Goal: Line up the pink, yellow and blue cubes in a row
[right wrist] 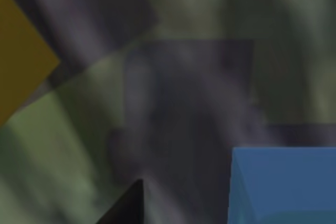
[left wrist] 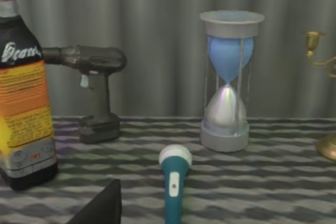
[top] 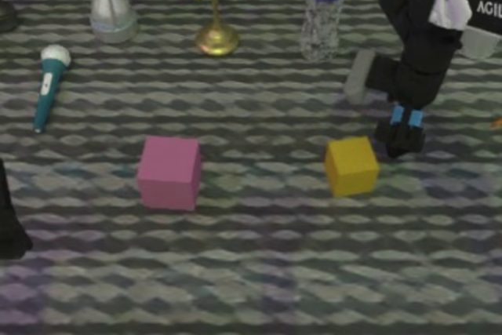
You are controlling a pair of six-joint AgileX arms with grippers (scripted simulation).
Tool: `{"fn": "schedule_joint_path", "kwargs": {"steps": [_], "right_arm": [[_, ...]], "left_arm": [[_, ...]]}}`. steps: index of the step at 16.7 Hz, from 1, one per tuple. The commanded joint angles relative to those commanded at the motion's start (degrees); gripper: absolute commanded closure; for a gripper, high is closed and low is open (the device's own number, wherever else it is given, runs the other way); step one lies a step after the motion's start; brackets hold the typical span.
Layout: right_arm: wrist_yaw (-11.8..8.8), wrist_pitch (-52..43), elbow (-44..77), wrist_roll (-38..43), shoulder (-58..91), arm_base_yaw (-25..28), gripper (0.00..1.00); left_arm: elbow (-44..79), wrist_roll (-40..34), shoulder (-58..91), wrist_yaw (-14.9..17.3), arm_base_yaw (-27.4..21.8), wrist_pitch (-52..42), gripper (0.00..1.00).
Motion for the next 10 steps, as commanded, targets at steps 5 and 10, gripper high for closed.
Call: {"fn": "schedule_joint_path", "kwargs": {"steps": [5,10], "right_arm": [[0.00,0.00,0.00,0.00,0.00,0.00,0.98],[0.00,0.00,0.00,0.00,0.00,0.00,1.00]], "left_arm": [[0.00,0.00,0.00,0.00,0.00,0.00,0.00],[0.00,0.00,0.00,0.00,0.00,0.00,0.00]]}}
